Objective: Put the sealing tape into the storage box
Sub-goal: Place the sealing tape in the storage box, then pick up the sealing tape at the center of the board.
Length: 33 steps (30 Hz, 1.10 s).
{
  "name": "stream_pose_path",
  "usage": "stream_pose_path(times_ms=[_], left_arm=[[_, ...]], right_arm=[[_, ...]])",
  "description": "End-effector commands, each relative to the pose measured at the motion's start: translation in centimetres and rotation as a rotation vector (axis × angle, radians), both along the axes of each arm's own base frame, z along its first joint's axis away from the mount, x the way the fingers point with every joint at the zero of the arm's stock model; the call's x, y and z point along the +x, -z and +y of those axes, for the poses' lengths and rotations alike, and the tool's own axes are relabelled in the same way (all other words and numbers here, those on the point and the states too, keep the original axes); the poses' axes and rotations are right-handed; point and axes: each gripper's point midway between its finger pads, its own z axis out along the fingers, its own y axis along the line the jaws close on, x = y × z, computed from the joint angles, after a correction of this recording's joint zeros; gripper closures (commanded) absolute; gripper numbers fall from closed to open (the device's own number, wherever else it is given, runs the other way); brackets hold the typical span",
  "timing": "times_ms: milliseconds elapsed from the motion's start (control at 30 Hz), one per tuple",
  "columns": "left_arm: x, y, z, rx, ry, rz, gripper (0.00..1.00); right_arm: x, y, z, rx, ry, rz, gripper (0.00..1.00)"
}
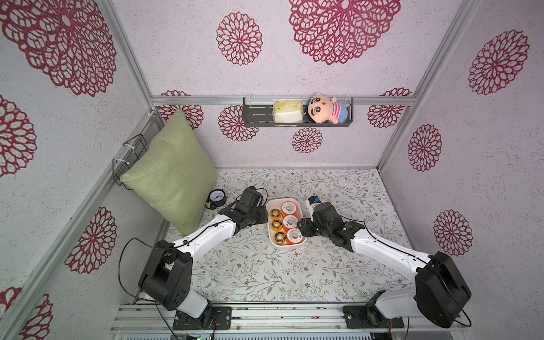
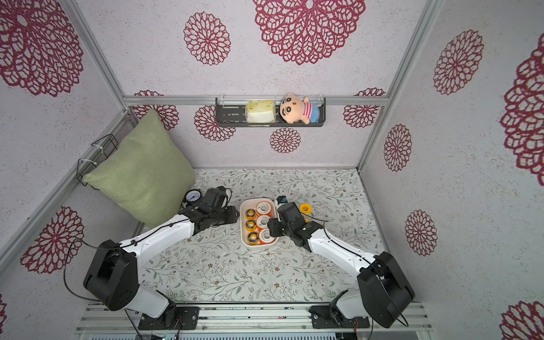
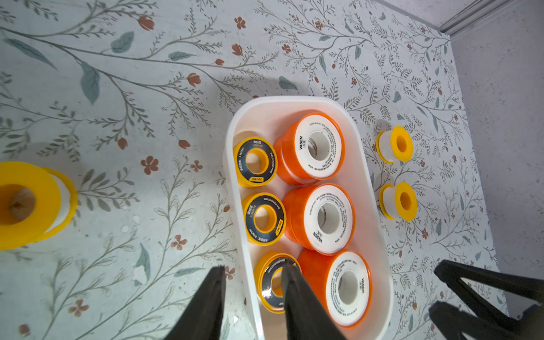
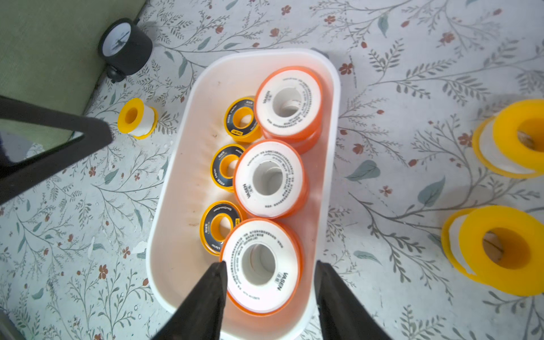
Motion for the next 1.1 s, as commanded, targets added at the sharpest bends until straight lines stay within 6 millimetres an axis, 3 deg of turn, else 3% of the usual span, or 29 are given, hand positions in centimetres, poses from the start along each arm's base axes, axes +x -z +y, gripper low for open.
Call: stream_pose_path(times_ms=[0, 400, 600, 767, 1000, 1067], left_arm=[[-0.3, -0.2, 2.3, 0.071, -0.055, -0.024, 0.61], [-1.3, -0.6, 8.5, 0.196, -0.205, -0.045, 0.56], [-0.8, 1.3, 12.1, 0.255, -0.269, 0.027, 0.48], [0.3, 3.4, 13.0, 0.291, -0.262, 0.088, 0.40], [1.8, 5.7, 14.0, 0.339, -0.265, 0.148, 0.17], [2.4, 6.3, 13.9, 0.335, -0.249, 0.164, 0.15]], right_arm=[[0.7, -1.3, -0.6, 0.095, 0.035, -0.016, 0.48], [0.8, 1.1, -1.9, 0.159, 0.037, 0.032, 0.56], [0.8, 1.7, -1.7, 0.161, 0.024, 0.046, 0.56], [0.8, 2.2, -1.6, 0.159, 0.018, 0.058, 0.56], [0.9, 2.8, -1.4, 0.160, 0.014, 0.074, 0.56], [1.1, 2.8, -1.2, 0.159, 0.009, 0.076, 0.56]])
